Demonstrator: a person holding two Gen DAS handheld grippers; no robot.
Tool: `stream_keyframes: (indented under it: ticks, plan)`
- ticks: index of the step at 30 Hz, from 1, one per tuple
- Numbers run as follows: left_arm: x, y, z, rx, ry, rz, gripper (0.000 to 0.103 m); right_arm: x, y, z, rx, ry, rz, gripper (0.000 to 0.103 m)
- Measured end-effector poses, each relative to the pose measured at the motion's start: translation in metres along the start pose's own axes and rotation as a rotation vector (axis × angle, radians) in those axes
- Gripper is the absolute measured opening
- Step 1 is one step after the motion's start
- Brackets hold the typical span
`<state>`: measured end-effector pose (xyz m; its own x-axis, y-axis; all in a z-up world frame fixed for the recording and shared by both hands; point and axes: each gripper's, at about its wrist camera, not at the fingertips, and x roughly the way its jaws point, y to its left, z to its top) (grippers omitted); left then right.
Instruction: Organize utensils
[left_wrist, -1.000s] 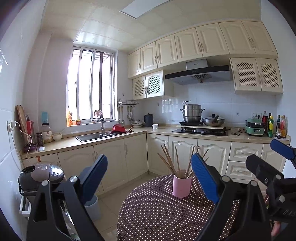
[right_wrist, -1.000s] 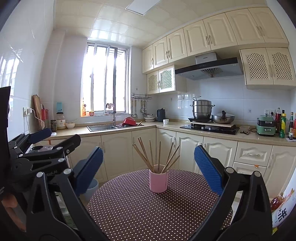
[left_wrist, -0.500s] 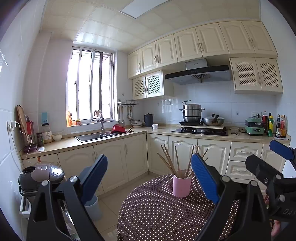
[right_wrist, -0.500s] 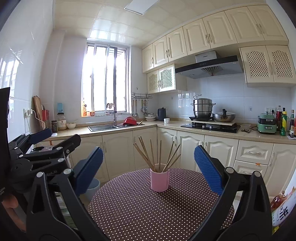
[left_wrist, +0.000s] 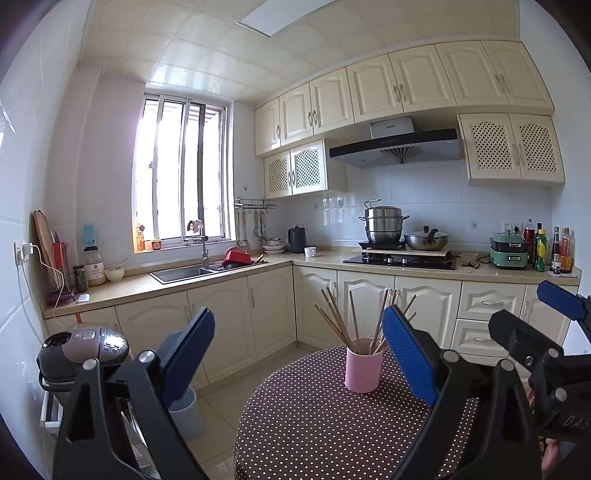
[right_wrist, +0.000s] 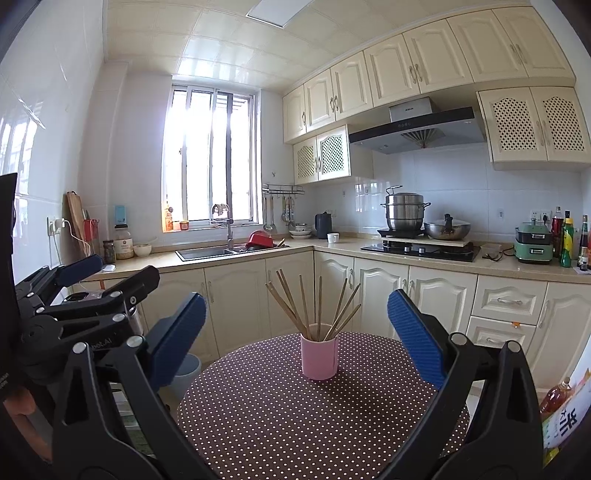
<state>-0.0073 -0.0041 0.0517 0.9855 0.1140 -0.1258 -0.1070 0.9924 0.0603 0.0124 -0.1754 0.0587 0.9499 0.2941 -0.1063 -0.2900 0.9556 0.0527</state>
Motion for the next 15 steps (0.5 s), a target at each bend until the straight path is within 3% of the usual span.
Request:
stream_keyframes:
  ticks: [15]
  plan:
    - [-0.0002, 0.0003, -0.0026, 0.004, 0.005, -0.003, 0.090, -0.0004, 0.0004, -0.0018, -0.001, 0.004, 0.001, 0.097]
